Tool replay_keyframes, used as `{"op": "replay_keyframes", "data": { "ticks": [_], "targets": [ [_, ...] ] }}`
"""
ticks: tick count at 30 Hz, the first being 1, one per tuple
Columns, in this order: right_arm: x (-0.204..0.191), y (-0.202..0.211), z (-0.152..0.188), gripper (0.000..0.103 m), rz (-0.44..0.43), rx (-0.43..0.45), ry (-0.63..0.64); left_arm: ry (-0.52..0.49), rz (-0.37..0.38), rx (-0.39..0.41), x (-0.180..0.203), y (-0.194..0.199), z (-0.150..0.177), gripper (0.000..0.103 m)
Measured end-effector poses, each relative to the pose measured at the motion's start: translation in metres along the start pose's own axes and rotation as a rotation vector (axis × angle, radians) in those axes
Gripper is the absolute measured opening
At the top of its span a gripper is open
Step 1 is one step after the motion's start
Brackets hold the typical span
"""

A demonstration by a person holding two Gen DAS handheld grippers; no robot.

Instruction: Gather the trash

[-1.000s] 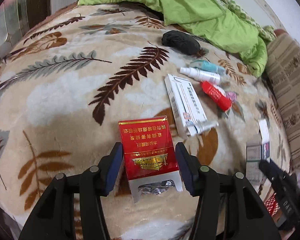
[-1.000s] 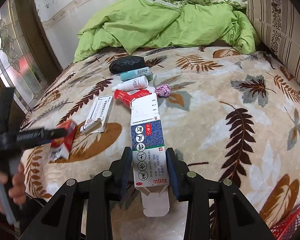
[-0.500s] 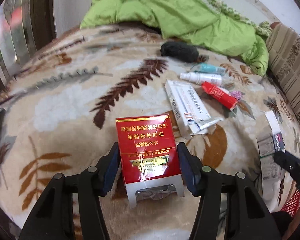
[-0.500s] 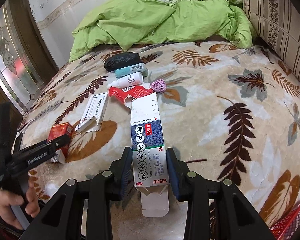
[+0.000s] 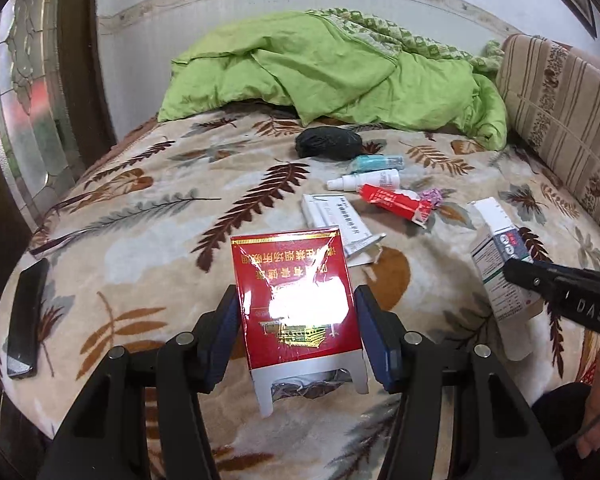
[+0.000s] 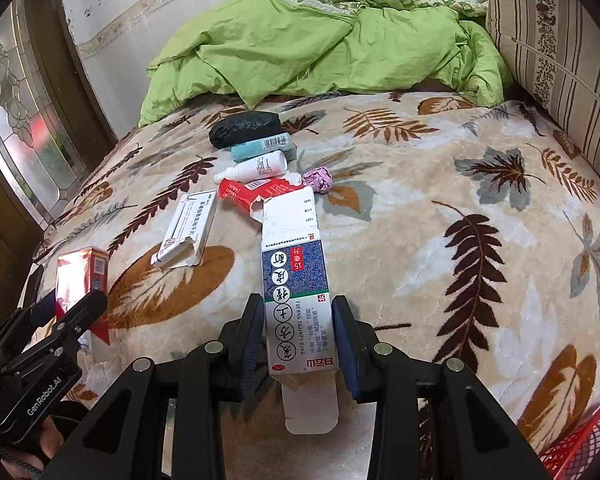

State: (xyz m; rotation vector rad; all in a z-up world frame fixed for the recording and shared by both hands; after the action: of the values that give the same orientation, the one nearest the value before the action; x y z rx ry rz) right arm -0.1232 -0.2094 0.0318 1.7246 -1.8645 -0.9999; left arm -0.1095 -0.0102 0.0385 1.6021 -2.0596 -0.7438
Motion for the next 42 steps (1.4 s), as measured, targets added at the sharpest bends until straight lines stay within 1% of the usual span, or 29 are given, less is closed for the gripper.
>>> {"op": "replay_keyframes", "data": {
  "ticks": [4,9,13,17,25,42],
  "targets": [
    [0.001,0.004,0.0,0.037,0.004,0.016,-0.003,0.009,-0.01,-0.006,-0.004,0.002,0.002,0.056],
    [0.002,0.012,0.001,0.037,0.008,0.049,-0.008,0.001,-0.013,0.007,-0.003,0.005,0.002,0.056],
    [0.005,0.015,0.004,0.037,-0.004,0.044,-0.034,-0.016,-0.018,0.022,0.003,0.01,0.001,0.056],
    [-0.001,0.02,0.007,0.037,-0.002,0.056,-0.01,-0.022,-0.025,0.025,0.006,0.011,0.001,0.056],
    [0.003,0.013,0.007,0.037,-0.013,0.031,-0.03,-0.022,-0.025,0.02,0.008,0.011,0.001,0.056],
    [0.004,0.014,0.007,0.037,-0.018,0.032,-0.032,-0.028,-0.032,0.011,0.01,0.009,0.003,0.056]
  ]
}}
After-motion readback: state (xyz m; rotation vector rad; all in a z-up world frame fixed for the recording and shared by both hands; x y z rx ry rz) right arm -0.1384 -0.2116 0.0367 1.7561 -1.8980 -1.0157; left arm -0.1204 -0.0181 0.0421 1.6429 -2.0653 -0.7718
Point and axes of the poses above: each gripper's, at about its wrist camera, not at the fingertips, and y roughly against the way its jaws point, x to its right, z to its underside, the point moved 3 cm from there along -y, roughly the way its jaws point, and after that the axes turned 3 degrees about z, right-handed, at the moved point
